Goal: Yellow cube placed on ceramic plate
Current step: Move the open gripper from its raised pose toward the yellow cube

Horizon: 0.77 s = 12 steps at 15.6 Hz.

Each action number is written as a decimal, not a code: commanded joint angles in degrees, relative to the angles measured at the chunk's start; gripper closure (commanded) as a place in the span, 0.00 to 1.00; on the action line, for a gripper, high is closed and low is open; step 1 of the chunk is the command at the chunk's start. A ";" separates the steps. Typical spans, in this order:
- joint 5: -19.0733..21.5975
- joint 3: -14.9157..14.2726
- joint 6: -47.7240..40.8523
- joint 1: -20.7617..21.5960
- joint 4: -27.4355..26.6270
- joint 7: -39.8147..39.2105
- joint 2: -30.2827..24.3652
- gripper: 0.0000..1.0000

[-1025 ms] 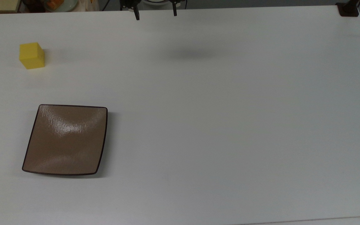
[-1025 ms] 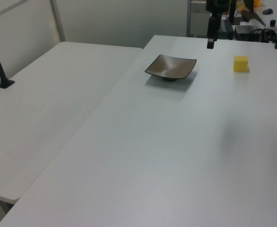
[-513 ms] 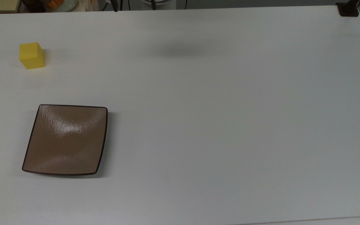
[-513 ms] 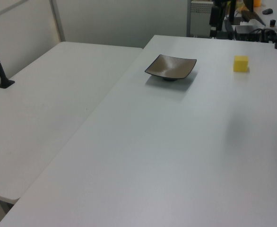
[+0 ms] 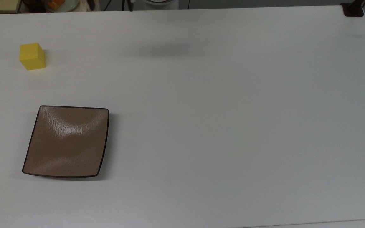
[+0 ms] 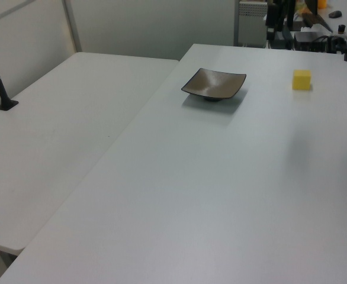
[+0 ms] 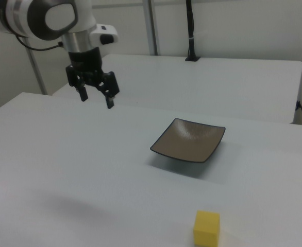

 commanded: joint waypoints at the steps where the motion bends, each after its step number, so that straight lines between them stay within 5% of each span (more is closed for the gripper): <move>1: -0.90 4.10 -1.06 -9.09 1.60 -9.54 0.57 0.00; 12: -5.29 3.93 7.02 -23.86 0.89 -27.21 7.68 0.00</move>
